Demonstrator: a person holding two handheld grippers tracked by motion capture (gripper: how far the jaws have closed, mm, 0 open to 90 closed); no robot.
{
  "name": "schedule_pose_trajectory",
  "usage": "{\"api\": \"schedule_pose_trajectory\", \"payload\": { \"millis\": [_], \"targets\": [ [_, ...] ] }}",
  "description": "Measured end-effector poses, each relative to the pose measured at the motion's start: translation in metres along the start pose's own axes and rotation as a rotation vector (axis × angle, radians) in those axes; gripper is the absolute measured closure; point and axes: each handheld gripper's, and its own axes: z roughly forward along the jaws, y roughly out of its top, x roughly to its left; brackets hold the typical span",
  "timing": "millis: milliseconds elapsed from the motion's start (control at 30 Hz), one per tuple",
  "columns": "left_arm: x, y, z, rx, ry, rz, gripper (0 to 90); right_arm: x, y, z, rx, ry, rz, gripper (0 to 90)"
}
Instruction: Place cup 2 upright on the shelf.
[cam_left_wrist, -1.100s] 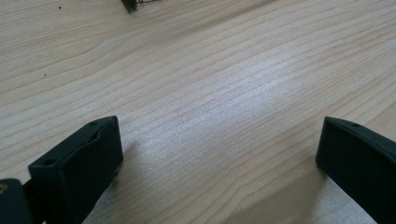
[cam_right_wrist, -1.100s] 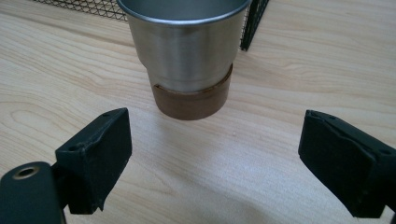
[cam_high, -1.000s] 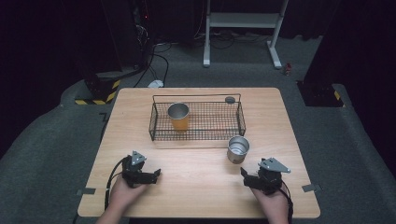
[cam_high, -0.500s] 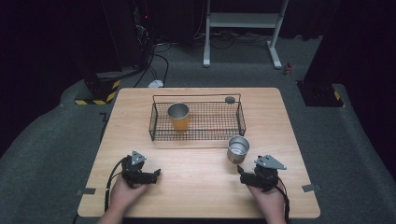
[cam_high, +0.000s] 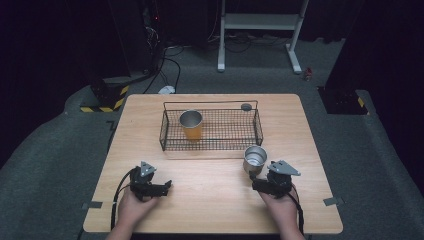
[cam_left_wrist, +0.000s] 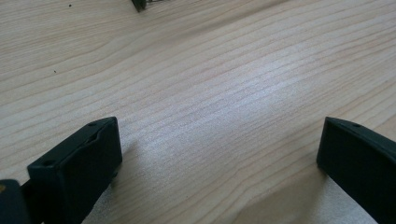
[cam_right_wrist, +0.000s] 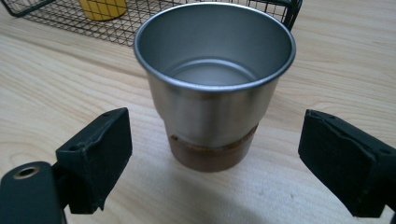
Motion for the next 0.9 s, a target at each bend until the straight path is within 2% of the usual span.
{"api": "schedule_pose_trajectory", "payload": {
  "millis": [400,633,900],
  "targets": [
    [0.000,0.000,0.001,0.000,-0.008,0.001,0.1,-0.004,0.011,0.022,-0.027,0.038,0.032,10.1],
    [0.000,0.000,0.000,0.001,-0.006,0.004,0.1,-0.002,0.016,0.030,-0.028,0.032,0.010,12.4],
    [0.000,0.000,0.000,0.001,-0.006,0.003,0.2,-0.003,0.016,0.032,-0.034,0.033,0.002,15.5]
  ]
}}
